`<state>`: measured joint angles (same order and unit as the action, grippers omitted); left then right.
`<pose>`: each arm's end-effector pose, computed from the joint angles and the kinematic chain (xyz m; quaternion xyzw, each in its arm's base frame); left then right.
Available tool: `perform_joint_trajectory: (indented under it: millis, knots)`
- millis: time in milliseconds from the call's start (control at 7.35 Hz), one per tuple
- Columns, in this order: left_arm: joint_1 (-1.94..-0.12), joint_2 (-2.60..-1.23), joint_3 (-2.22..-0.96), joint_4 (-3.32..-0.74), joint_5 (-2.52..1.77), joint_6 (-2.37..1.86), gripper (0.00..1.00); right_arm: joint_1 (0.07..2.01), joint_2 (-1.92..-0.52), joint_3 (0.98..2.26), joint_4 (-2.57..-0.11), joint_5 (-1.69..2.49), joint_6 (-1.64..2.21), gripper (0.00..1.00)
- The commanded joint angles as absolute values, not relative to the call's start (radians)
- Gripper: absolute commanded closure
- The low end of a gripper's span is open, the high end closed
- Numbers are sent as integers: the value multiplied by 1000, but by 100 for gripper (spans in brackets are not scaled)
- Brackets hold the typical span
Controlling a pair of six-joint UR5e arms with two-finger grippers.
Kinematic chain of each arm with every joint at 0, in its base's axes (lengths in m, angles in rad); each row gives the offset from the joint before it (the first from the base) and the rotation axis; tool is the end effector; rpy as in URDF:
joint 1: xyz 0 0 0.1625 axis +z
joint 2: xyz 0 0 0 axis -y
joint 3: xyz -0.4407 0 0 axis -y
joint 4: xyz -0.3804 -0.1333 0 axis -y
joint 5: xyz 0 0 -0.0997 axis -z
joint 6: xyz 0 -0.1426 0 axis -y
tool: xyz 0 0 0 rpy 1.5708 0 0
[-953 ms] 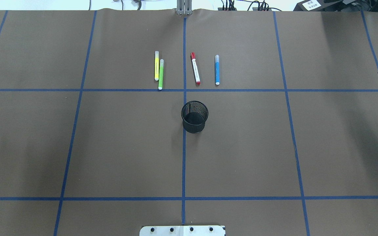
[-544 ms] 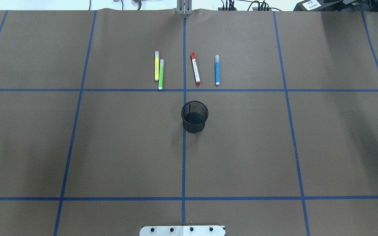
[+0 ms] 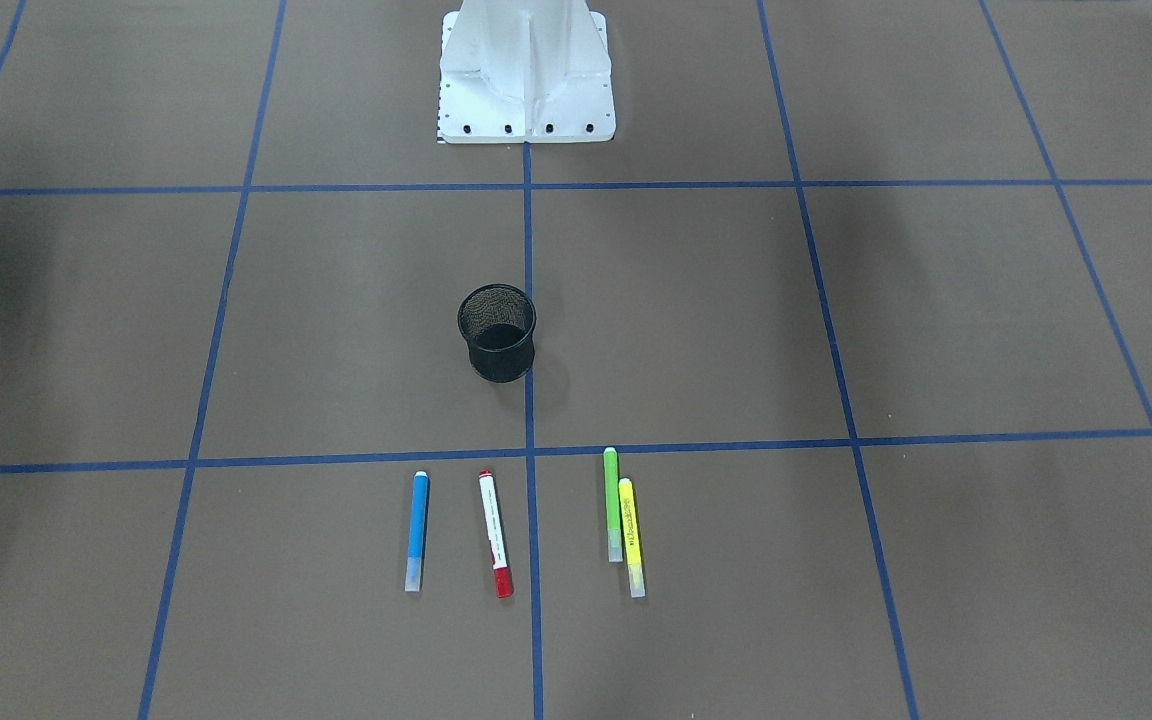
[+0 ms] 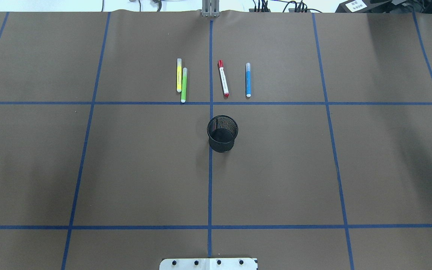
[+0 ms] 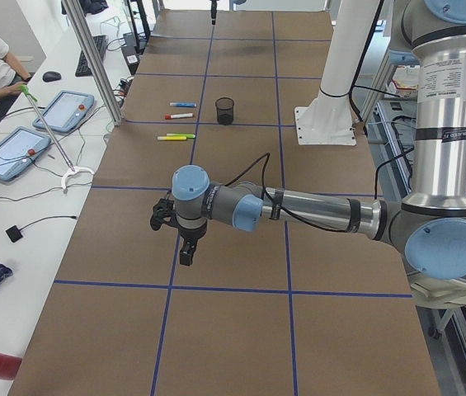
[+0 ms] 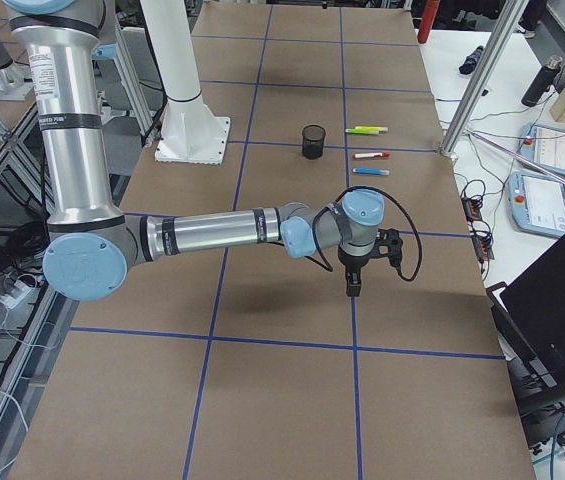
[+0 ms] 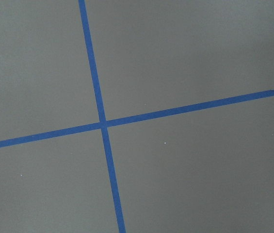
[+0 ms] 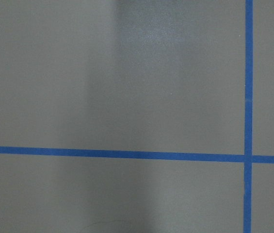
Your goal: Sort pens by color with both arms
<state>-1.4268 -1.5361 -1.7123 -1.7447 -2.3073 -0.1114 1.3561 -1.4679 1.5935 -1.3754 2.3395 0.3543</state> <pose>0.0329 -0.4883 0.6363 0.0841 0.3702 0.0654 0.9228 -0.0837 -0.5443 0.6190 0.0383 -0.3968 0.0041 0.9171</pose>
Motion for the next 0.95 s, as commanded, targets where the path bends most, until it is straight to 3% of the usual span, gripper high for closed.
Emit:
perform_joint_trajectory:
  millis: [0, 816]
  knots:
    - [-1428, -1542, -1715, -1746, -2306, -112, 0, 1356, -1463, 1591, -1376, 2338, 354, 1]
    - [-1427, -1575, -1707, -1741, -2306, -113, 0, 1355, -1457, 1571, -1374, 2338, 356, 1]
